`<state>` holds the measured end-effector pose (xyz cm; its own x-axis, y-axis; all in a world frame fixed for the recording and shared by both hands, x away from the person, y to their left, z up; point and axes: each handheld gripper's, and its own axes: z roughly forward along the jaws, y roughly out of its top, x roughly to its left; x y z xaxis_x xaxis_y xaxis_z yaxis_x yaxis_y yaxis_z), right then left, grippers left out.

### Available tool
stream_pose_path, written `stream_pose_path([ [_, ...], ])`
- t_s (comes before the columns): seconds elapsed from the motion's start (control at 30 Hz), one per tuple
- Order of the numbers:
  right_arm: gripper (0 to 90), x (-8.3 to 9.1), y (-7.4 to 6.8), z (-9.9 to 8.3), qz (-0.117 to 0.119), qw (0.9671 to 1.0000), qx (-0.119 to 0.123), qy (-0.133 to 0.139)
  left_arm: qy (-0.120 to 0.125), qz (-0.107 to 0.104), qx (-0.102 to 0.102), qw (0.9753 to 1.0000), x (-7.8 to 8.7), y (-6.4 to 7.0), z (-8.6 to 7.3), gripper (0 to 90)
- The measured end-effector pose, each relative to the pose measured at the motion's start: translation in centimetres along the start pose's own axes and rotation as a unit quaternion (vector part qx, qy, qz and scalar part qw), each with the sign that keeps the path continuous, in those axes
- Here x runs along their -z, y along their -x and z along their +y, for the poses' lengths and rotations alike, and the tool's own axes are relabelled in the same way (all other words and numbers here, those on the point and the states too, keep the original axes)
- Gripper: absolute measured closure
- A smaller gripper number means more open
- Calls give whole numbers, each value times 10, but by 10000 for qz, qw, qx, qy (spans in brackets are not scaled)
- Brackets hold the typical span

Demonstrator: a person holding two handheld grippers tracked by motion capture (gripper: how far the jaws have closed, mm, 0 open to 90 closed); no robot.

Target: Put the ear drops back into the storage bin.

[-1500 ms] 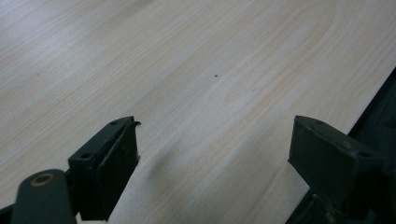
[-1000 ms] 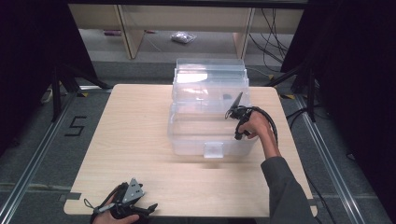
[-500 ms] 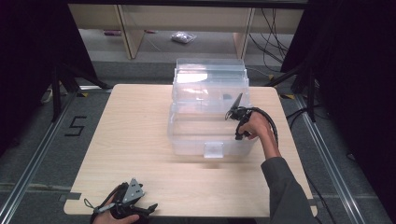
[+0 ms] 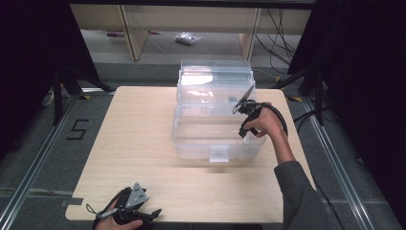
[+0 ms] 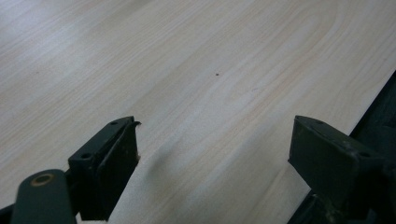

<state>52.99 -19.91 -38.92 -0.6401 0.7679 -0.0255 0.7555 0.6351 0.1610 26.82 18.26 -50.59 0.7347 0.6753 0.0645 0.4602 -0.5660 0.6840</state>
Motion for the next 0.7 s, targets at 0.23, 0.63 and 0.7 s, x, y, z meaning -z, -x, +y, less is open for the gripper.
stream_pose_path([
  [0.23, 306, 23, -10, -9, -99, 9980, 195, 589, 14, 18, 33, 10000, 0, 0, 0, 151],
  [0.63, 265, 32, -23, -24, 8, 9952, 177, 962, 6, 28, 38, 10000, 0, 0, 0, 150],
  [0.7, 264, 32, -24, -26, 25, 9945, 241, 1019, 10, 39, 35, 10000, 1, 0, 0, 151],
])
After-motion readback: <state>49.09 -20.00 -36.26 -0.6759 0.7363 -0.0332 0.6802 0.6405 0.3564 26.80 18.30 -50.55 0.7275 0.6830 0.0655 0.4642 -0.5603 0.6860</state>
